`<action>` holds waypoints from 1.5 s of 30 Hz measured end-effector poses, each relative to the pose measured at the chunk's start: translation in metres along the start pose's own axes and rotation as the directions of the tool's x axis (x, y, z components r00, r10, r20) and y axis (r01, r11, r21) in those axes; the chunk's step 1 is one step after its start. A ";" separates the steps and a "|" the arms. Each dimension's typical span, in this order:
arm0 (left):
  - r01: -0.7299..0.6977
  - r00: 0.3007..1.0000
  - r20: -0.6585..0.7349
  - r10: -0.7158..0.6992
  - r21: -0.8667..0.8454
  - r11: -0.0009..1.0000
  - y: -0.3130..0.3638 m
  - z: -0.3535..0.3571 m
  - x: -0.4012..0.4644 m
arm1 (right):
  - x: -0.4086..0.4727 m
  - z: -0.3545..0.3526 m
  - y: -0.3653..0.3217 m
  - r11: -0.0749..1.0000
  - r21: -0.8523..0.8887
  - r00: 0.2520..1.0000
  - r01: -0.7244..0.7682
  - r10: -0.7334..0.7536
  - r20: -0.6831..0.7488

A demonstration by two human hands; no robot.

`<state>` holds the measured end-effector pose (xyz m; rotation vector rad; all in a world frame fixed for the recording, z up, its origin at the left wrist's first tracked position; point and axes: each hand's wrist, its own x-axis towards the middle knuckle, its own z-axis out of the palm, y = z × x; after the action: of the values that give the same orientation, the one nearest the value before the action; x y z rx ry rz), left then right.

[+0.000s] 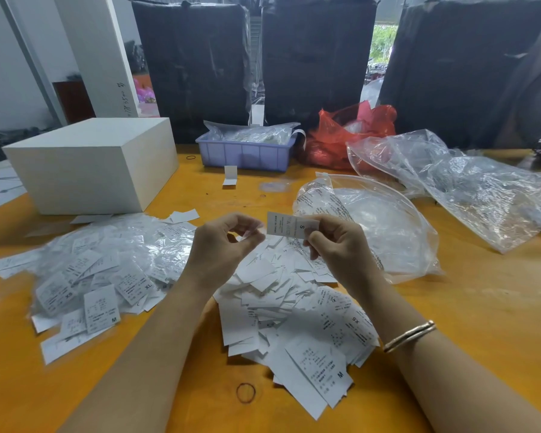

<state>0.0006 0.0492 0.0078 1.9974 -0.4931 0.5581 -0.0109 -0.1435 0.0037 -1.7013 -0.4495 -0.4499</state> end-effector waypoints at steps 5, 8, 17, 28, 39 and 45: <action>-0.004 1.000 -0.001 0.004 0.002 1.000 -0.001 0.000 0.000 | 0.000 -0.001 0.001 0.999 -0.009 0.999 0.034 -0.035 -0.031; -0.016 1.000 0.001 0.016 0.015 1.000 -0.001 0.000 0.000 | 0.000 -0.001 0.001 0.997 -0.057 0.999 0.052 -0.053 -0.012; -0.010 0.999 0.040 0.010 0.014 1.000 -0.003 0.000 0.000 | -0.002 0.000 -0.001 0.989 -0.147 0.996 0.034 -0.022 0.089; 0.139 0.987 0.112 -0.114 -0.249 0.959 0.000 -0.001 0.001 | 0.001 -0.002 -0.002 0.998 -0.027 0.989 -0.065 0.068 0.132; 0.130 0.991 0.070 -0.115 -0.266 0.955 0.000 -0.001 0.001 | 0.002 -0.002 -0.006 0.986 0.168 1.000 0.013 -0.016 0.019; 0.133 0.989 0.101 -0.109 -0.276 0.952 0.004 -0.001 0.000 | 0.001 -0.001 -0.004 0.997 0.074 0.998 0.026 -0.030 0.050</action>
<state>-0.0013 0.0483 0.0110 1.7681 -0.4700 0.3079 -0.0123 -0.1437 0.0078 -1.6397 -0.5216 -0.4064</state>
